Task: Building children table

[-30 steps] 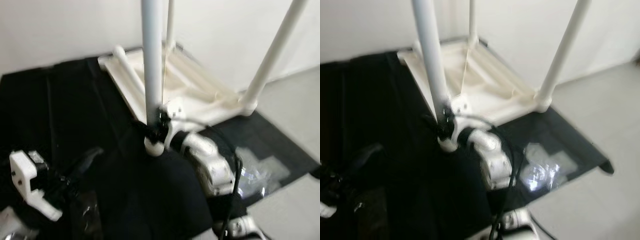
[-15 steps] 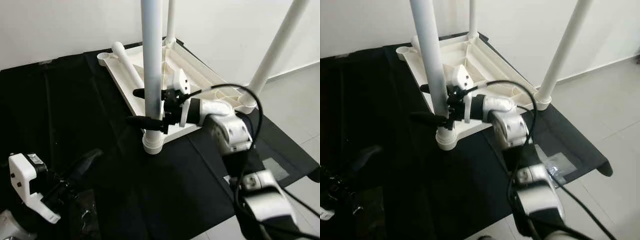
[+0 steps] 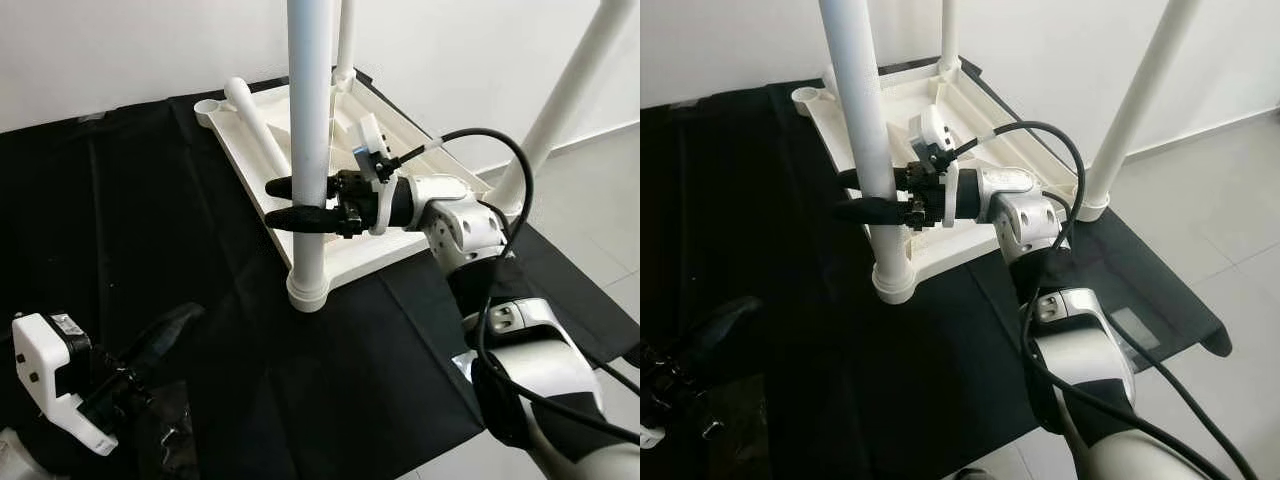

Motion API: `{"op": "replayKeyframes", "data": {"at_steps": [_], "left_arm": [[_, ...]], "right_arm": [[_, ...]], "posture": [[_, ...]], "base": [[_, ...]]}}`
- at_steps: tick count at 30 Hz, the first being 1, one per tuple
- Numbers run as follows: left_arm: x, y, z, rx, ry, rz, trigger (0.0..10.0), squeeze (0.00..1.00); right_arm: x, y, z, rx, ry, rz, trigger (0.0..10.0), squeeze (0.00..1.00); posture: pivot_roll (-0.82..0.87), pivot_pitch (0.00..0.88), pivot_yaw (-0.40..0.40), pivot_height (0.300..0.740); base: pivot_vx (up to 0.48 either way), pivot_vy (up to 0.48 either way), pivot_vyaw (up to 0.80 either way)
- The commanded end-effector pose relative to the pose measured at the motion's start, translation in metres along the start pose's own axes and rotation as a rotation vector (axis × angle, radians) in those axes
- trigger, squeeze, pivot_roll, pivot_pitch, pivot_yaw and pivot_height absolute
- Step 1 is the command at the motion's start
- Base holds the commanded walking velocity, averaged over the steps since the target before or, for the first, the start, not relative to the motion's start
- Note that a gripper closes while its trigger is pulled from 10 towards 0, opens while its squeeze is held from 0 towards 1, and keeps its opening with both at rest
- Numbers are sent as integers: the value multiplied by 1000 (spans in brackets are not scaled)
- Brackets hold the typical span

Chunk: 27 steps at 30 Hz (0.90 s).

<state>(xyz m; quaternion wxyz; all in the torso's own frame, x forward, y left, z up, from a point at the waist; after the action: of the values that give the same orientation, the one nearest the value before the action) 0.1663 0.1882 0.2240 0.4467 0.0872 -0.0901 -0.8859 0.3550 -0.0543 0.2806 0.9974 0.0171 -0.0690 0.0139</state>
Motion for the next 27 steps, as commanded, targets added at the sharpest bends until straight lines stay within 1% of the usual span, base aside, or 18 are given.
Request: {"op": "replayKeyframes", "data": {"at_steps": [1,2,4,5,6,7,8,9,10,12,13,14,15,18,22,23,24,27], "left_arm": [[1,0,-1,-15,-3,-3,10000,0],[1,0,-1,-15,-3,-3,10000,0],[1,0,-1,-12,-3,-3,10000,0],[1,0,-1,-12,-3,-3,10000,0],[1,0,-2,-12,-3,-2,10000,0],[1,0,-2,-12,-3,-2,10000,0],[1,0,-2,-13,-3,-3,10000,0],[1,0,-2,-14,-3,-4,10000,0],[1,0,-3,-14,-3,-5,10000,0],[1,0,-3,-14,-3,-5,10000,0],[0,1,-3,-15,-2,-9,10000,0],[0,2,-3,-11,-7,-15,10000,0],[1,4,-5,-11,-8,-22,10000,0],[2,5,-5,-8,-10,-28,10000,0],[2,9,-5,4,-11,-31,10000,0],[2,10,-5,8,-10,-30,10000,0],[2,10,-6,9,-11,-29,10000,0],[3,11,-7,8,-12,-28,10000,0]], "right_arm": [[-1,-1,-6,14,22,-18,0,0],[-1,-1,-6,14,22,-18,0,0],[6,-8,-10,45,8,-150,0,0],[6,-8,-10,45,8,-150,0,0],[9,-11,-17,77,14,-293,0,0],[9,-11,-17,77,14,-293,0,0],[11,-14,-27,96,58,-437,0,0],[10,-17,-41,53,36,-660,0,0],[6,-25,-57,-27,-9,-914,0,0],[6,-25,-57,-27,-9,-914,0,0],[-15,-20,-74,-70,-26,-1019,0,0],[-32,-14,-83,-81,-23,-1066,0,0],[-41,-7,-90,-80,8,-1058,0,0],[-44,-1,-92,-74,10,-1031,0,0],[-39,4,-93,-74,12,-996,0,0],[-36,6,-92,-82,14,-989,824,0],[-33,9,-91,-78,28,-952,10000,0],[-33,13,-86,-51,58,-908,10000,0]], "posture": [[15,213,-20,740],[15,213,-20,740],[15,210,-23,740],[15,210,-23,740],[15,209,-27,740],[15,209,-27,740],[12,209,-27,740],[11,207,-28,740],[9,207,-27,740],[9,207,-27,740],[3,207,-21,740],[-2,206,-18,740],[-5,193,-15,740],[-4,190,-18,740],[-4,180,-26,740],[-7,179,-28,740],[-11,177,-27,740],[-11,177,-28,740]], "base": [[0,0,0],[0,0,0],[0,0,0],[0,0,0],[0,0,0],[0,0,0],[0,0,0],[0,0,0],[0,0,0],[0,0,0],[0,0,0],[0,0,0],[0,0,0],[0,0,0],[0,0,0],[0,0,0],[0,0,0],[0,0,0]]}}
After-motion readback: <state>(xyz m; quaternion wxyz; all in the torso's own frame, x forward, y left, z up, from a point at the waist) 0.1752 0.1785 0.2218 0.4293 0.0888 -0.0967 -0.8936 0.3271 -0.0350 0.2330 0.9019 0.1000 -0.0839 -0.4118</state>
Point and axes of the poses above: a point about 5 cm out from each wrist's last joint towards the gripper, its own y axis pointing out of the wrist towards the gripper, its own z axis along the axis of the wrist's last joint, x = y × z, the point moved 2 cm from there along y, pointing out of the wrist towards the gripper, and after that the axes turned 3 degrees about y, right-handed, at the moved point
